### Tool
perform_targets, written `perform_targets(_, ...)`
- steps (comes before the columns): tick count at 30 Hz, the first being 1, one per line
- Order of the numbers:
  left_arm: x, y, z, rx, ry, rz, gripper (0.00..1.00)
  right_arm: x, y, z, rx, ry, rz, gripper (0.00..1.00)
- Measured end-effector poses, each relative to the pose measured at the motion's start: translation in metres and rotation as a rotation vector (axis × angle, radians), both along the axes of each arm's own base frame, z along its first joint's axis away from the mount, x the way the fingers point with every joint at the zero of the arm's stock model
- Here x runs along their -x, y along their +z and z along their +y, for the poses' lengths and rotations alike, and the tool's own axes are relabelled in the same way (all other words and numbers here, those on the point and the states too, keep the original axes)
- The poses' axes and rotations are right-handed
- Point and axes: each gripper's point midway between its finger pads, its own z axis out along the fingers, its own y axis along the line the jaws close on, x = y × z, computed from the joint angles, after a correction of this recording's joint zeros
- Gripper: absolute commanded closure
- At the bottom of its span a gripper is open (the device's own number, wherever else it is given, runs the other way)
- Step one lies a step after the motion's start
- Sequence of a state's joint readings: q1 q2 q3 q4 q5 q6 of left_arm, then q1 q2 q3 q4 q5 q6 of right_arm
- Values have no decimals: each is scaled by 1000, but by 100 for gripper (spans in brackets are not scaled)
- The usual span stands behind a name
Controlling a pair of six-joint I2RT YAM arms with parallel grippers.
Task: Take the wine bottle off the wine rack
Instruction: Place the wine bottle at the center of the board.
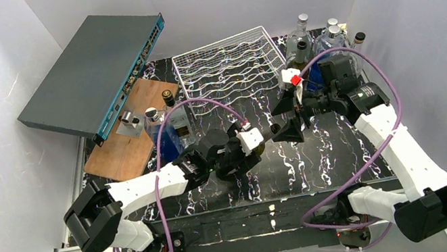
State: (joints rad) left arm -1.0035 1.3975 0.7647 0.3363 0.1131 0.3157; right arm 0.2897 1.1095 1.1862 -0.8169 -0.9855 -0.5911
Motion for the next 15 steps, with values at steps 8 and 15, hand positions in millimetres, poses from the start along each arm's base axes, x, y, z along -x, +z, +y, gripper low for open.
perform_targets(8,4,7,-1,69,56,89,100,-22,9,12,-102,-80,19,9)
perform_targets(15,3,11,-3,108,99,129,100,-31,6,22,-142,-150,95,20)
